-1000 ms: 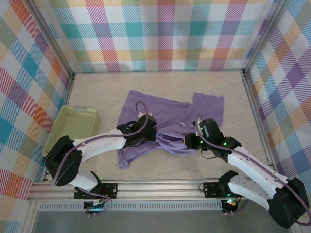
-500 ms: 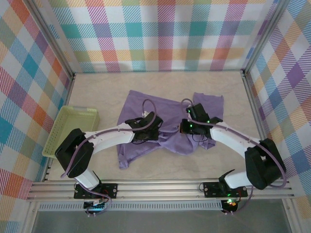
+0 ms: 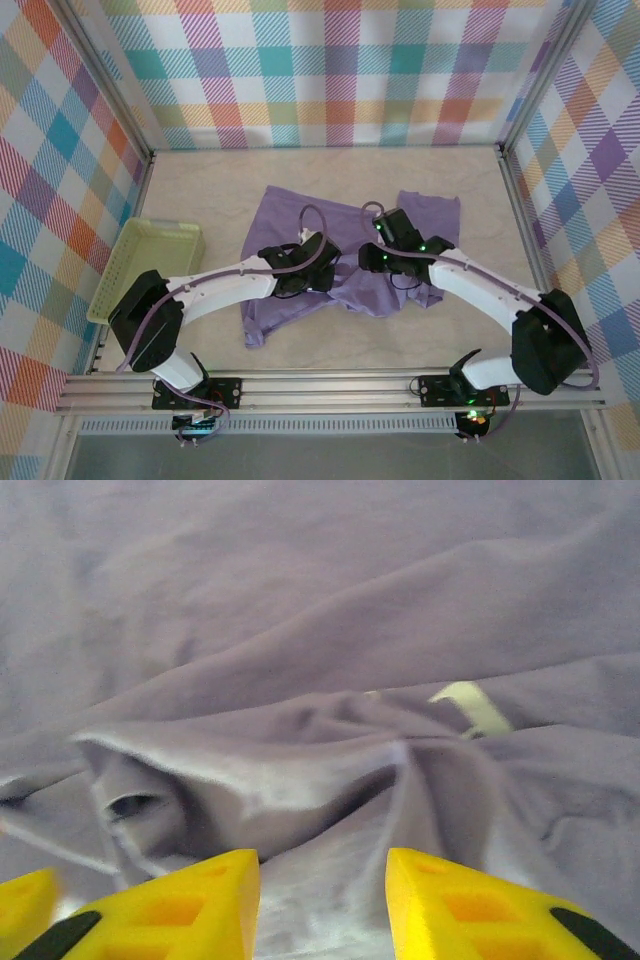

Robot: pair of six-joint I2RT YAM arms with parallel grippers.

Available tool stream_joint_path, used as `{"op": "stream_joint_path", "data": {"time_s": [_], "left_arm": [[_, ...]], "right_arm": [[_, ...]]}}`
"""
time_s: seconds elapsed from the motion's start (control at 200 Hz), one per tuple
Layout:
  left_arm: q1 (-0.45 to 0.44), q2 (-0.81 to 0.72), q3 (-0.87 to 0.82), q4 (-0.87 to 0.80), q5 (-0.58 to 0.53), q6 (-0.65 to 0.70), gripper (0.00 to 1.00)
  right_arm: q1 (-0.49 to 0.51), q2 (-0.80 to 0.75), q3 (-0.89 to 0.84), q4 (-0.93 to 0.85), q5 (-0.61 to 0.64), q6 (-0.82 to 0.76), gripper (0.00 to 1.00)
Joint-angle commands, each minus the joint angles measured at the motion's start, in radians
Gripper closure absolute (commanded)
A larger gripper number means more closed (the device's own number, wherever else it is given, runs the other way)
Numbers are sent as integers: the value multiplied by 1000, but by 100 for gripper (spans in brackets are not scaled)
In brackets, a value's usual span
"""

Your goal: Fold the inside-out t-shirt

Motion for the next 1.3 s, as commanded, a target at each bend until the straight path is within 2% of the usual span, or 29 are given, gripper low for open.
{"op": "stream_joint_path", "data": {"time_s": [0.0, 0.18, 0.4, 0.535, 0.645, 0.775, 1.025, 1.165, 1.295], "left_arm": [[29, 46, 33, 50, 79, -59, 46], [39, 122, 101, 66, 89, -79, 44], [39, 215, 133, 67, 117, -91, 54], [39, 226, 132, 48, 77, -94, 69], [38, 210, 124, 39, 52, -83, 86], [8, 158, 85, 37, 34, -76, 100], [-100, -3, -75, 118, 13, -126, 100], [-168, -107, -185, 213, -36, -173, 100], [-221, -135, -254, 292, -46, -192, 100]], "right_arm": [[28, -20, -20, -18, -10, 31, 62], [29, -20, -68, 25, -6, 51, 62], [28, -8, -104, 49, 22, 62, 62], [29, 8, -104, 71, -4, 55, 62], [30, 21, -105, 91, -38, 50, 63], [28, 36, -109, 77, -14, 65, 63], [28, 25, -164, 44, -1, 114, 64], [34, -61, -200, -19, 5, 152, 65], [128, -193, -186, -68, 25, 151, 62]]}}
